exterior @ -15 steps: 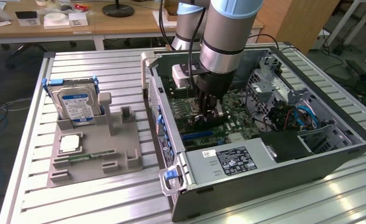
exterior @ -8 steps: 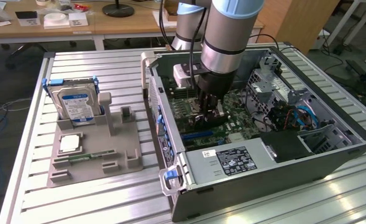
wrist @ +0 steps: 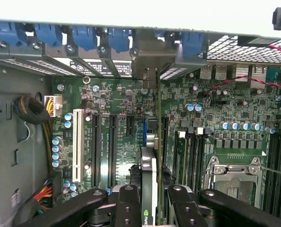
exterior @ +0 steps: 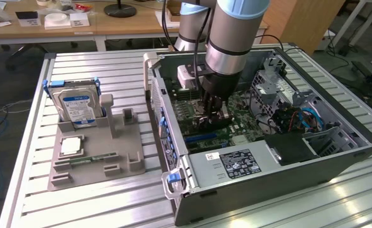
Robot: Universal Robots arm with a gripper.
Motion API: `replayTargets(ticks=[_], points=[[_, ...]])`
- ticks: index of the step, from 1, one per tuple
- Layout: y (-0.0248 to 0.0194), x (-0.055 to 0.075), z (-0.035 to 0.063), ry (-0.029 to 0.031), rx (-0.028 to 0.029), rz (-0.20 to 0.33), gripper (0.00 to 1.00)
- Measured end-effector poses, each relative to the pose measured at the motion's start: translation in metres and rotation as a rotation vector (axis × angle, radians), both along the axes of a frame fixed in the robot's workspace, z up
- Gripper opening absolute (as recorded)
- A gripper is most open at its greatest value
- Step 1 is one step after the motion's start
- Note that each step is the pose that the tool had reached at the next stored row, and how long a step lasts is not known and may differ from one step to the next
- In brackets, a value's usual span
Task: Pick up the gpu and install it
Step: 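Insert the gpu into the slot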
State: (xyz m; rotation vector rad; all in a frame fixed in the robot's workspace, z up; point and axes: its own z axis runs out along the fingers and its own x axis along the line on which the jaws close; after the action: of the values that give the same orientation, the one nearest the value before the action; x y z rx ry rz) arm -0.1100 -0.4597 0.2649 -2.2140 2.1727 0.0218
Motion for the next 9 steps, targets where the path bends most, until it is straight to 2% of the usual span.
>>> replayTargets(ticks=[9], points=[[-0.0006,0.0002,0.0000,0.0000,0.0000,-0.018,0.27]])
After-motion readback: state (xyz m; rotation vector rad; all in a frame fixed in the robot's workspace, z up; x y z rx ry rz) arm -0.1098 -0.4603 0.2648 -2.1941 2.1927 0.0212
